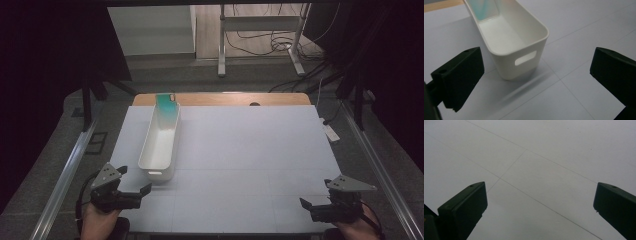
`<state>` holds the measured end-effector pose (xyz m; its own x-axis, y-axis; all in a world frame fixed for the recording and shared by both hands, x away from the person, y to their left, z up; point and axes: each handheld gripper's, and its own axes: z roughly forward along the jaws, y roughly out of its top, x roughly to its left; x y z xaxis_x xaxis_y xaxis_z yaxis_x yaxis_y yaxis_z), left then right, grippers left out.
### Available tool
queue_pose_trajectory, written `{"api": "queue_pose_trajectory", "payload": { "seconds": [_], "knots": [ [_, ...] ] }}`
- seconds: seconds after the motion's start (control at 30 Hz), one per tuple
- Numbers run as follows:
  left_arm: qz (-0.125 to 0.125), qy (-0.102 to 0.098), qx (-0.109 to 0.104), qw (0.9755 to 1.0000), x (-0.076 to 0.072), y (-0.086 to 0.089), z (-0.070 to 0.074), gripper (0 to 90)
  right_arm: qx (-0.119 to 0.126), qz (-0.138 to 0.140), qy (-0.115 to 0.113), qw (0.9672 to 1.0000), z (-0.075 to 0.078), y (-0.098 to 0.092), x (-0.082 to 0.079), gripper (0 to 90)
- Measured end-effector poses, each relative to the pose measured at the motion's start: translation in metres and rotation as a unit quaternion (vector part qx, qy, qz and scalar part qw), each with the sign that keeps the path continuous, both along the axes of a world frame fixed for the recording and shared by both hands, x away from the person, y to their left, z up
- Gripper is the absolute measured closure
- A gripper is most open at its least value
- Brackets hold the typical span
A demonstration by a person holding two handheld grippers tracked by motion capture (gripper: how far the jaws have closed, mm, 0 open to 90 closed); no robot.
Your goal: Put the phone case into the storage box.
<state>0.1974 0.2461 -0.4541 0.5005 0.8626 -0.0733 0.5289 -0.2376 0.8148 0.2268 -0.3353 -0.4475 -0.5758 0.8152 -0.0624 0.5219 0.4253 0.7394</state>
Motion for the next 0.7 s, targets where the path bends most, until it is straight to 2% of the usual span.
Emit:
{"api": "queue_pose_trajectory", "payload": {
  "seconds": [0.33, 0.43, 0.47, 0.6, 0.7],
  "knots": [
    [0.007, 0.007, 0.023, 0.9997, -0.011, -0.002, -0.005, 0.0, -0.001, -0.001, 0.000, 1.0000, 0.000, 0.000, 0.000, 0.0],
    [0.012, 0.014, 0.041, 0.9990, -0.013, -0.003, -0.008, 0.0, -0.002, -0.001, 0.000, 1.0000, 0.000, 0.000, 0.000, 0.0],
    [0.015, 0.011, 0.044, 0.9988, -0.014, -0.004, -0.008, 0.0, -0.002, -0.001, 0.000, 1.0000, 0.000, 0.000, 0.000, 0.0],
    [0.017, 0.015, 0.050, 0.9985, -0.013, -0.005, -0.009, 0.0, -0.002, -0.001, 0.000, 1.0000, 0.000, 0.001, 0.000, 0.0],
    [0.019, 0.016, 0.045, 0.9987, -0.012, -0.005, -0.009, 0.0, -0.005, 0.000, 0.001, 1.0000, 0.000, 0.000, 0.000, 0.0]
  ]
}}
